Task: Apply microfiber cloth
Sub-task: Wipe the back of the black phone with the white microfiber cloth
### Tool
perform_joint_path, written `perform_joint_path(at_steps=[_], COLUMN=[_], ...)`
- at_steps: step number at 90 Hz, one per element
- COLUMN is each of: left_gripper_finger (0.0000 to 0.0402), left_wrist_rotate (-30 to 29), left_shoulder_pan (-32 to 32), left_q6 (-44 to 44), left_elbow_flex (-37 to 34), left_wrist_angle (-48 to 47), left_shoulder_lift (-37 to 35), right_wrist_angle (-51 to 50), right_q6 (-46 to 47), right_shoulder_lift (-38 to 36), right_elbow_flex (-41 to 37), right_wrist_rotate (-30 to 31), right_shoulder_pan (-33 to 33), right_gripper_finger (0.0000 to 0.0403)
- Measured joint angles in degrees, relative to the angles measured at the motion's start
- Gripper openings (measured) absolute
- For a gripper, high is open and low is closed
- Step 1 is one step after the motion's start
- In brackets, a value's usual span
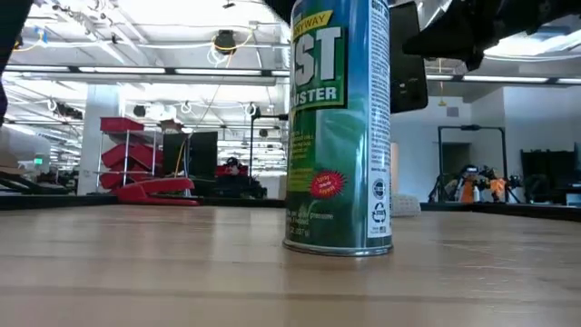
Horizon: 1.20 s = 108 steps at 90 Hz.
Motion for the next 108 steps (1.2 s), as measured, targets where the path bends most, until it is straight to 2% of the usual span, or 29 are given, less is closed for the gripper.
perform_joint_path(at_steps=[12,28,40,53,62,84,108], left_gripper_finger=[0.0000,0.0000,0.0001,0.0027,0.0058,0.0136,0.0177], left_wrist_rotate=[1.58,8.62,8.80,11.04,12.78,12.85,15.32], left_shoulder_pan=[2.99,6.67,9.21,11.87,13.65,16.26,16.39], left_q6=[2.94,5.89,5.80,5.79,5.06,4.88,4.32], left_elbow_flex=[-6.51,-14.46,-17.99,-18.48,-18.49,-18.58,-18.57], left_wrist_angle=[6.81,20.65,28.25,29.04,28.66,28.87,28.69], left_shoulder_lift=[0.00,-0.06,-0.07,0.25,0.52,0.63,9.08], right_wrist_angle=[-6.92,-12.49,-14.94,-16.80,-17.33,-18.48,-19.51], right_q6=[2.87,5.46,5.97,6.65,6.70,6.68,6.72], right_shoulder_lift=[-3.27,-5.54,-6.37,-7.52,-8.31,-8.99,-9.21], right_elbow_flex=[0.00,0.00,0.00,0.00,0.00,0.00,-0.02], right_wrist_rotate=[2.00,2.65,3.63,4.14,4.17,4.20,4.11], right_shoulder_pan=[0.00,-0.02,-0.02,-0.02,-0.04,-0.48,-1.31], right_gripper_finger=[0.0014,0.0014,0.0014,0.0014,0.0014,0.0014,0.0014])
